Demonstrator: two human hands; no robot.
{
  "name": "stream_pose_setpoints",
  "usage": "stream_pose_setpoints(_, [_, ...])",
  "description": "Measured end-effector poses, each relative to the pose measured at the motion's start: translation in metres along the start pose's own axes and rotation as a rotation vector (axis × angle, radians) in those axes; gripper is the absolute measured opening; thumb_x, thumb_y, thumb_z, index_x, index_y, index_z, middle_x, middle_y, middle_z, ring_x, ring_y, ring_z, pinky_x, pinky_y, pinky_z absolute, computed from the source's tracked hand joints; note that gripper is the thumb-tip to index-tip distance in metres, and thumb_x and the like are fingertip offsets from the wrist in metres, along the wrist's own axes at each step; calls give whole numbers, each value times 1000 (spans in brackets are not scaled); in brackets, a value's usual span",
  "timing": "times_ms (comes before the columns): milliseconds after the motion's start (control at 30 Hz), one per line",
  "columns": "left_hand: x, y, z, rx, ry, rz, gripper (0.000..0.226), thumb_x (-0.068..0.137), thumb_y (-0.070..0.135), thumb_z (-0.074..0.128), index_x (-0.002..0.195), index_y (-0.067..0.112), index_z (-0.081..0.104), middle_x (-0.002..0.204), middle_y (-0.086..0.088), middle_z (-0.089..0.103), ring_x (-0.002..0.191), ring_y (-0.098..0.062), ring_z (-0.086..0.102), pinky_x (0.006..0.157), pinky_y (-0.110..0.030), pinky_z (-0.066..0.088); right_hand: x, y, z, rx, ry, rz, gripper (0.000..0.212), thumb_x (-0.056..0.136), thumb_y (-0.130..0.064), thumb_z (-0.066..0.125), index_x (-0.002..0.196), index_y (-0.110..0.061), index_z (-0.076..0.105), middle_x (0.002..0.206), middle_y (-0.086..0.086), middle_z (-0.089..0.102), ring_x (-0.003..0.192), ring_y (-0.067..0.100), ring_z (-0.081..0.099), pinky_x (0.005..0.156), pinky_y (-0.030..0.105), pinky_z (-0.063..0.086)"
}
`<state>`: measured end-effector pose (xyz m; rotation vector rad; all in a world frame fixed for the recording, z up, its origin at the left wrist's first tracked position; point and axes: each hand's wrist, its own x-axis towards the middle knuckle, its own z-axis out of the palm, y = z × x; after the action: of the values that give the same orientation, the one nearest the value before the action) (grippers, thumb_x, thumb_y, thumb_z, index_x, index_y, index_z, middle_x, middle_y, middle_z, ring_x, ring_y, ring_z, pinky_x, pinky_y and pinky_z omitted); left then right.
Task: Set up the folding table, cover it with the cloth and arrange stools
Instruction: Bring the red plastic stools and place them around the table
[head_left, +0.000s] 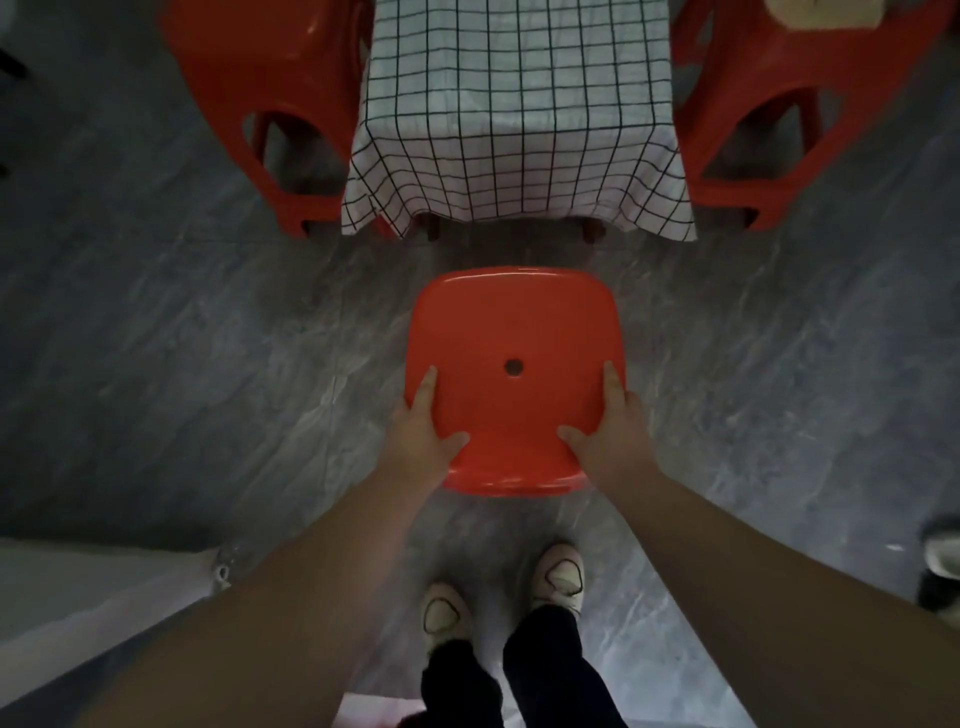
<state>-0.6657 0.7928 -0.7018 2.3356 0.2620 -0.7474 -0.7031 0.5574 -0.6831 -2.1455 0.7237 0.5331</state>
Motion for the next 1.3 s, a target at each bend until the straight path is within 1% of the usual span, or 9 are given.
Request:
stream_pose_setpoints(233, [-52, -41, 14, 50, -12, 33, 106, 80, 26, 80, 157, 35, 8, 160, -15, 16, 141, -30, 36, 115, -39, 35, -58, 34, 29, -42, 17, 44, 103, 84, -30, 76, 158, -34, 5, 156, 12, 24, 133, 32, 45, 108, 42, 39])
stream_pose_setpoints(367, [-82, -55, 19, 48, -41, 19, 104, 83, 28, 78, 157, 38, 5, 160, -13, 10, 143, -28, 33, 115, -39, 35, -89, 48, 40, -39, 18, 63, 103, 84, -29, 76, 158, -35, 4, 156, 13, 26, 135, 32, 42, 108, 42, 38])
stream_pose_setpoints(600, [-112, -69, 27, 46, -61, 21, 100, 87, 23, 74, 158, 35, 5, 160, -10, 8, 141, -24, 34, 99, -21, 30, -119, 65, 53, -51, 36, 97, 102, 86, -28, 75, 158, -35, 4, 154, 13, 26, 136, 29, 38, 110, 39, 33])
stream_pose_setpoints(767, [-113, -77, 31, 61, -84, 11, 102, 87, 23, 74, 157, 38, 2, 160, -10, 7, 139, -24, 36, 101, -27, 37, -121, 70, 60, -84, 8, 124, 102, 88, -30, 72, 157, -38, -3, 159, 12, 16, 138, 31, 38, 109, 44, 37])
stream_pose_setpoints(833, [-114, -76, 29, 93, -113, 9, 99, 89, 24, 71, 158, 37, 1, 161, -10, 1, 142, -24, 31, 105, -29, 37, -120, 68, 61, -120, -20, 142, 100, 89, -31, 70, 157, -37, -4, 162, 14, 10, 141, 35, 34, 112, 46, 35])
stream_pose_setpoints(900, [-117, -71, 22, 158, -116, 24, 94, 90, 24, 68, 158, 32, 3, 163, -12, -7, 148, -27, 22, 113, -33, 32, -123, 61, 56, -173, -21, 141, 93, 90, -33, 67, 159, -30, 4, 163, 15, 8, 145, 36, 25, 117, 47, 28])
stream_pose_setpoints(1000, [-129, -49, -4, 206, -92, 61, 85, 93, 25, 61, 159, 26, 8, 164, -20, -5, 151, -33, 12, 119, -38, 25, -137, 35, 37, -198, 7, 86, 82, 92, -33, 62, 158, -23, 14, 163, 15, 11, 147, 37, 21, 119, 48, 25])
stream_pose_setpoints(1167, [-176, 11, -91, 311, 45, 190, 71, 96, 32, 51, 157, 18, 19, 163, -19, 17, 149, -33, 20, 120, -44, 24, -188, -40, -26, -238, 69, -68, 69, 97, -32, 51, 157, -16, 22, 161, 15, 22, 146, 33, 24, 119, 44, 22])
stream_pose_setpoints(1300, [-247, 54, -162, 434, 179, 220, 71, 96, 43, 45, 157, 17, 20, 161, -16, 25, 148, -34, 23, 120, -47, 22, -256, -96, -83, -319, 120, -251, 66, 94, -40, 45, 154, -16, 31, 156, 11, 35, 146, 30, 26, 120, 47, 24])
